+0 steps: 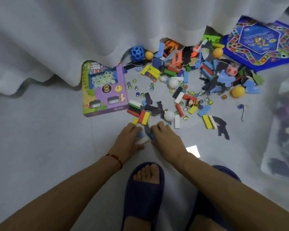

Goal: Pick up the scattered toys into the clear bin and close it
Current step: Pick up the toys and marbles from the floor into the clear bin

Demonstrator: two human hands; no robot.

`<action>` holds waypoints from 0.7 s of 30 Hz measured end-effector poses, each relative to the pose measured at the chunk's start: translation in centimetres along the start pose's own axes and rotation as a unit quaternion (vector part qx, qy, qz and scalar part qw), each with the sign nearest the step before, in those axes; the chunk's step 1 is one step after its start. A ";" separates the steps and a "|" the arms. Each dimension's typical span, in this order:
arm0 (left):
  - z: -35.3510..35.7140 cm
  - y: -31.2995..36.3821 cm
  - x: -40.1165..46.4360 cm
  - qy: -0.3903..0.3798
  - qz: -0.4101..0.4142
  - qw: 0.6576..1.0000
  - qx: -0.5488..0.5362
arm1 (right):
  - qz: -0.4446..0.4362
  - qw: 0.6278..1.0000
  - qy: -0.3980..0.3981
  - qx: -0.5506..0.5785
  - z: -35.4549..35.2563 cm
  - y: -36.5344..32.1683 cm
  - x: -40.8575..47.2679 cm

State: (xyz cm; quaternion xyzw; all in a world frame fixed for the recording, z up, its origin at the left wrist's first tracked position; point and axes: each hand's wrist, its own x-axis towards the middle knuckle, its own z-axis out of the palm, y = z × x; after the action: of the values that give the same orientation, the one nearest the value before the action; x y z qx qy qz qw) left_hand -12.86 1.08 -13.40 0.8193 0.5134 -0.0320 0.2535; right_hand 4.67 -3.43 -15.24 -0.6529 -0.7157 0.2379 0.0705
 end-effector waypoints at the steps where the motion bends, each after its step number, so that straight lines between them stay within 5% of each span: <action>1: 0.0 0.0 0.1 -0.005 0.002 1.000 0.009 | 0.008 1.000 0.001 -0.008 -0.1 0.0 0.0; 11: 0.2 0.3 0.5 0.004 -0.044 0.997 0.058 | 0.148 0.984 -0.098 0.019 -1.0 -1.1 -0.1; 17: 0.5 0.7 0.4 -0.012 -0.013 0.998 0.053 | 0.068 0.994 -0.060 -0.067 -0.9 -0.5 -2.0; 21: -0.1 0.9 0.2 0.020 -0.044 0.999 -0.008 | 0.058 0.996 -0.057 -0.028 -1.8 0.8 -2.8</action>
State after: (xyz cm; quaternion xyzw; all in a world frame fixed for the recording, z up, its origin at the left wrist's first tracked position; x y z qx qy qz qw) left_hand -11.99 0.92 -13.02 0.7943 0.5542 -0.0226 0.2479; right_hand 6.55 -5.64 -13.45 -0.6802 -0.6859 0.2586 -0.0024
